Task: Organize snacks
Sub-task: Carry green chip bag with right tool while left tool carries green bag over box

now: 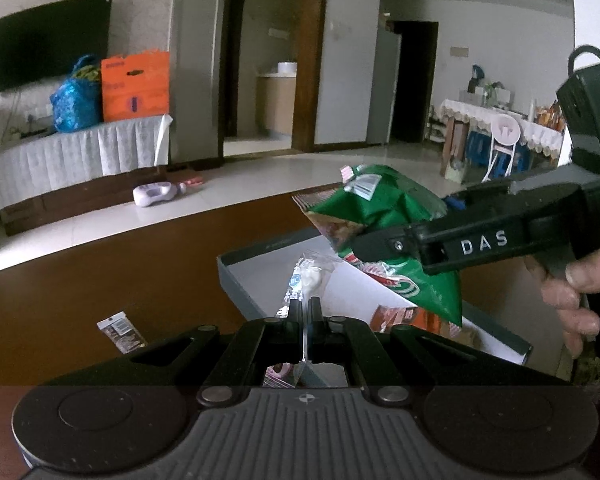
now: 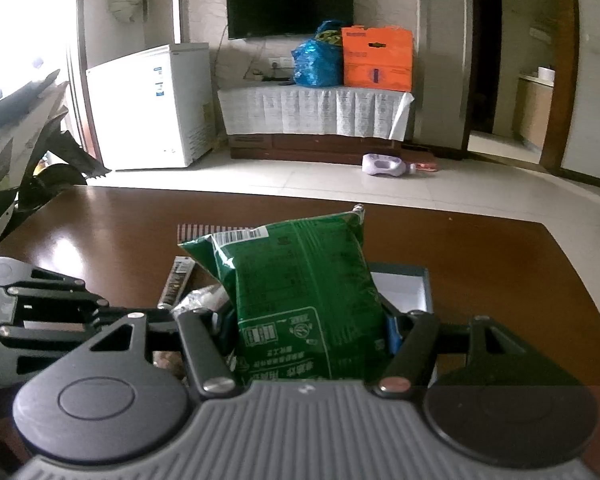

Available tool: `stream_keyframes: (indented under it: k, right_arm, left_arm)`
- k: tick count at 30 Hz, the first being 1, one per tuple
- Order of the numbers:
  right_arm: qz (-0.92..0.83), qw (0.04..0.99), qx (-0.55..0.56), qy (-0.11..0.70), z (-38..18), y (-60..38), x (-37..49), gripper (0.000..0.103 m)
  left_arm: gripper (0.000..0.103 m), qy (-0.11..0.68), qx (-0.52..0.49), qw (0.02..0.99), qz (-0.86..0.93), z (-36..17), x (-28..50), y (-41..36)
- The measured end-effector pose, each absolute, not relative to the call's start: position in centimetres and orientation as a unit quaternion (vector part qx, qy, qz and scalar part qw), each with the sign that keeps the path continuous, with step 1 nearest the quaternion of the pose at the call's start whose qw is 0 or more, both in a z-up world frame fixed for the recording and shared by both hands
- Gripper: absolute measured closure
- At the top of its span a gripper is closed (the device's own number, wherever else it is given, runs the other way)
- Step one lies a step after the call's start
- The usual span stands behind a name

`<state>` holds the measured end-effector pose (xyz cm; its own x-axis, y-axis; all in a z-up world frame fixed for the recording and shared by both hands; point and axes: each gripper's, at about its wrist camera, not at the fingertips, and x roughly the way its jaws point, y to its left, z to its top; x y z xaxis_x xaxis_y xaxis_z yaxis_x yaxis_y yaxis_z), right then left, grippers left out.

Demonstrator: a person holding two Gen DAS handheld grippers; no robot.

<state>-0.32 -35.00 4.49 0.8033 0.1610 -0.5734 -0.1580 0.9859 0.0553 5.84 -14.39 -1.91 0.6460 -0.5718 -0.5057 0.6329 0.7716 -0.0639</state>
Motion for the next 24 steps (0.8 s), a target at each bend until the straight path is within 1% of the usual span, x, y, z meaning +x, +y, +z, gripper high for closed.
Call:
stream_keyframes:
  k: [19, 24]
  right_arm:
    - [0.049, 0.949, 0.015, 0.312, 3.0, -38.9, -1.8, 0.038]
    - [0.041, 0.947, 0.024, 0.316, 2.6, -39.2, -0.6, 0.038]
  left_arm:
    - [0.099, 0.269, 0.044, 0.906, -0.323, -2.7, 7.1, -18.1]
    - [0.099, 0.275, 0.040, 0.909, -0.311, -3.1, 7.7, -18.8]
